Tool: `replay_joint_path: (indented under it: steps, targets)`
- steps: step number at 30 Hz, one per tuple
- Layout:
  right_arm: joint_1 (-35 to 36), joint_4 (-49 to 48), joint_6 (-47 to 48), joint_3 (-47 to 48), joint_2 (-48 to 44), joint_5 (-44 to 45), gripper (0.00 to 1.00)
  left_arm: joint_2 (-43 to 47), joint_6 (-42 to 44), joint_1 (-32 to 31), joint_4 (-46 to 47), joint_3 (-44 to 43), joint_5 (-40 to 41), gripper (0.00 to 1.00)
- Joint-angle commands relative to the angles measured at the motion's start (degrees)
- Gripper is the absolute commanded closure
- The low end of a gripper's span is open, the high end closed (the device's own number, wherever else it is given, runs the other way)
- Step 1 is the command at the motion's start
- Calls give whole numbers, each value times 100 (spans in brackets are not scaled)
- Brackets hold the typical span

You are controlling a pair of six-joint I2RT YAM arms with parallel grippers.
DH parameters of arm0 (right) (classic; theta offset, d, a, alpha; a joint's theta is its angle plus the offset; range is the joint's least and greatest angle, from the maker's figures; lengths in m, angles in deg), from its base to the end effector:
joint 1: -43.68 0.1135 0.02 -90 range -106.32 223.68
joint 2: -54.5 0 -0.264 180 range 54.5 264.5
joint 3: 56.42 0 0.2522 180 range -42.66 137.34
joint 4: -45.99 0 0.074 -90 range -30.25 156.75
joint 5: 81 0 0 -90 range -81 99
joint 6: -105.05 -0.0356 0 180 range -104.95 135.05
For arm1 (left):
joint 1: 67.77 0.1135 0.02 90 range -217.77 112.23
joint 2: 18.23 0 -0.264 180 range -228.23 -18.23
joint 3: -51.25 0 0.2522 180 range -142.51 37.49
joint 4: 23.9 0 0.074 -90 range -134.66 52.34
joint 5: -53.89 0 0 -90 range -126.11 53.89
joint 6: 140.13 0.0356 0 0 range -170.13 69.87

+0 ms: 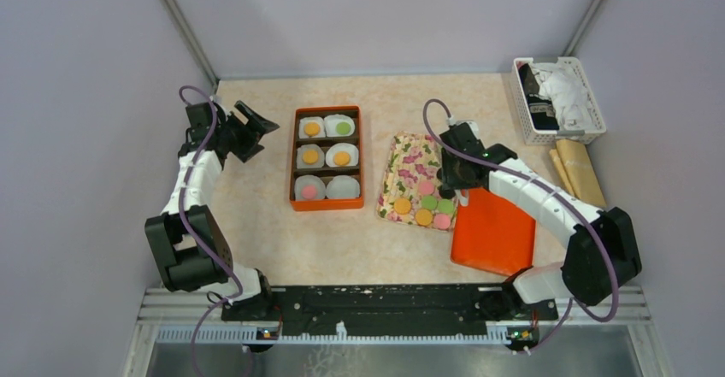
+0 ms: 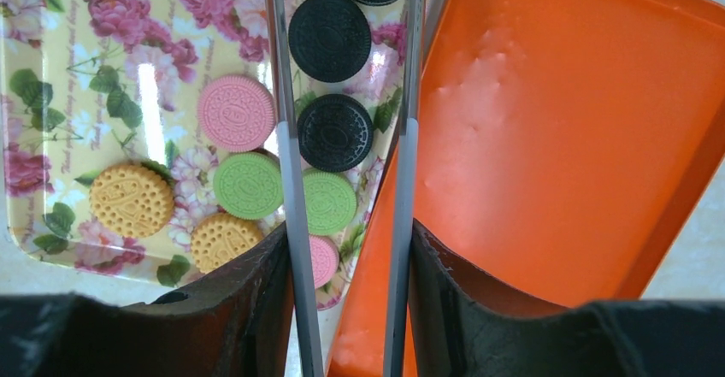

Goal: Pack the cookies

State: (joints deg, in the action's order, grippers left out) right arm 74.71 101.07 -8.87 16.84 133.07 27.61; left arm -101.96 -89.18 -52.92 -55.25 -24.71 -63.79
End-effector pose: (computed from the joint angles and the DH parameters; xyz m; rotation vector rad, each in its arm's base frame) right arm 0.2390 0.1305 0.2553 -0.0477 2.5398 -0.0595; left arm 0.3164 0.0668 0.2752 -0.7873 2.1323 -0.7689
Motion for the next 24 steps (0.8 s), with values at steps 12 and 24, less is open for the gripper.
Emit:
replay_joint_path:
  steps: [12,24]
  targets:
    - [-248,-693,124,27,491,-341,59,189,31,-5,239,49,-93,13]
    - [-252,-616,210,398,490,-293,90,194,29,0,250,84,-84,13]
